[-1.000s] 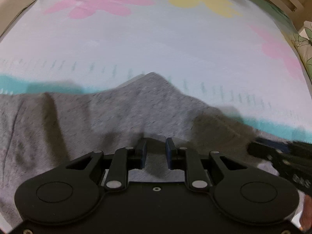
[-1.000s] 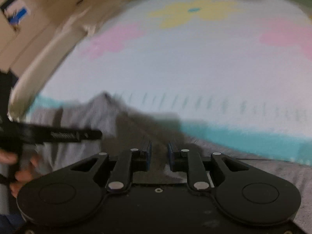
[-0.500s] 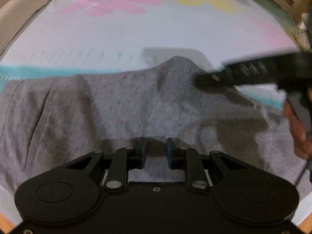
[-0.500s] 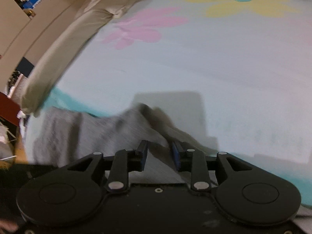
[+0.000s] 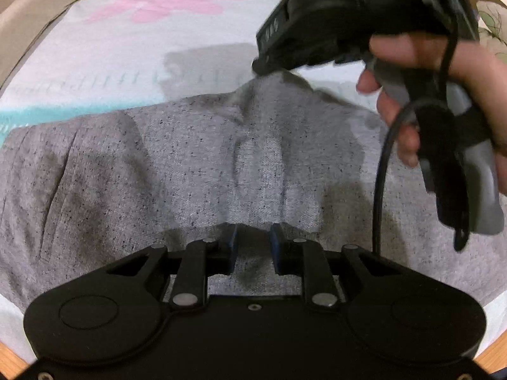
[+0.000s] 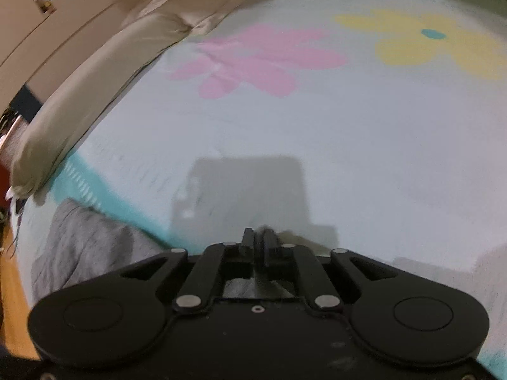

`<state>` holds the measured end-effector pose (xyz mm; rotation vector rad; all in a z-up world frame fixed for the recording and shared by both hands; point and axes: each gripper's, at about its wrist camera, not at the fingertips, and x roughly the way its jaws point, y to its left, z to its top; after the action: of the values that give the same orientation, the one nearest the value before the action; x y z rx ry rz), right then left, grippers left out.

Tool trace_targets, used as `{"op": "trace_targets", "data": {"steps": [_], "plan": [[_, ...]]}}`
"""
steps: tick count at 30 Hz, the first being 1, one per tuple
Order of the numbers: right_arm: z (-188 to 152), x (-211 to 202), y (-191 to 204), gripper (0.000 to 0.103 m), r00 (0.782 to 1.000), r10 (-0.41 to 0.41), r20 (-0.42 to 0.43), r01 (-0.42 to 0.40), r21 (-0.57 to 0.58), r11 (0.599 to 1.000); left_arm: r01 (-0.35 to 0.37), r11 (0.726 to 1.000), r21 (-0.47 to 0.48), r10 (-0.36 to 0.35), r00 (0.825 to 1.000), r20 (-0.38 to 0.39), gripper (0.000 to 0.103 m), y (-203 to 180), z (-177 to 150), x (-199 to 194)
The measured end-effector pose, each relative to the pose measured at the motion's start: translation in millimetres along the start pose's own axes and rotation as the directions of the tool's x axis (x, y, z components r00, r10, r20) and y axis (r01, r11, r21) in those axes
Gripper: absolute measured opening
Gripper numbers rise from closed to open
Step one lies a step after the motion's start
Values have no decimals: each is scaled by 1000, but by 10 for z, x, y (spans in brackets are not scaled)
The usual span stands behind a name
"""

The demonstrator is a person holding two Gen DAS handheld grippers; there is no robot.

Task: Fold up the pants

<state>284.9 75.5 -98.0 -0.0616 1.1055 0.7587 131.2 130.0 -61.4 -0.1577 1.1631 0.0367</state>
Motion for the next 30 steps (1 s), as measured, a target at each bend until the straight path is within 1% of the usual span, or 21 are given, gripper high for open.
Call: {"op": "trace_targets", "data": {"steps": [2,4,6,7,9,11,12,15,17,19,20,21,22,23,24,25,26,27,28,30], "plan": [[23,-110,-61,25,998,-32,49,30,36,999,1,1000,7,-1,1000,2,30,-37,-2,-6],[54,-320,-164,25,996,-25,80,17,91,996,6,1000,3,-6,1000,3,30,-56,12,-12],[23,-593,-283,24,994,5,111,-17,107,994,17,1000,-13,-17,1000,6,30,-13,39,-5],[-17,-717,-340,24,994,3,110,-15,108,994,22,1000,-21,-21,1000,10,30,-16,48,-16],[-161,-962,-481,24,996,-25,81,16,111,994,27,999,-32,-26,999,28,30,19,89,-65],[-372,-1144,-629,24,997,-61,43,55,131,990,31,999,-30,-29,998,56,30,-34,153,-100],[-492,-1208,-702,24,996,-90,8,88,145,985,36,999,-26,-34,997,69,30,-74,195,-94],[-823,-1314,-840,22,987,-146,-72,156,160,975,56,998,33,-59,994,97,30,-266,332,-82],[-979,-1304,-890,21,978,-171,-117,188,147,971,30,996,82,-39,993,111,30,-404,433,-5],[-1065,-1256,-954,21,971,-195,-138,216,158,963,-4,995,101,-6,994,106,30,-483,521,153],[-1060,-1210,-963,15,968,-209,-141,232,173,957,-16,995,101,7,996,87,30,-496,569,278],[-1052,-1173,-1004,11,964,-227,-140,251,188,949,-25,996,90,19,998,66,31,-465,596,419],[-1033,-1145,-1050,7,962,-240,-131,263,201,944,-33,997,68,28,998,63,32,-462,632,512],[-1004,-1128,-1092,1,961,-254,-113,273,212,938,-40,998,50,35,995,98,32,-465,651,526],[-968,-1129,-1114,1,957,-274,-101,290,217,932,-57,997,49,50,991,120,32,-498,664,516],[-944,-1162,-1126,4,950,-299,-88,312,216,925,-77,994,73,68,990,123,31,-550,668,506],[-923,-1224,-1108,13,942,-330,-63,335,211,918,-97,990,99,84,989,121,31,-600,659,483],[-918,-1307,-1090,15,939,-343,-39,343,205,917,-103,989,110,89,988,127,31,-640,634,436],[-934,-1408,-1074,15,942,-336,-19,333,198,922,-89,990,109,73,988,137,31,-676,588,369],[-1098,-1659,-1093,15,956,-295,1,289,194,938,-29,992,119,14,992,128,31,-722,484,306]]}}
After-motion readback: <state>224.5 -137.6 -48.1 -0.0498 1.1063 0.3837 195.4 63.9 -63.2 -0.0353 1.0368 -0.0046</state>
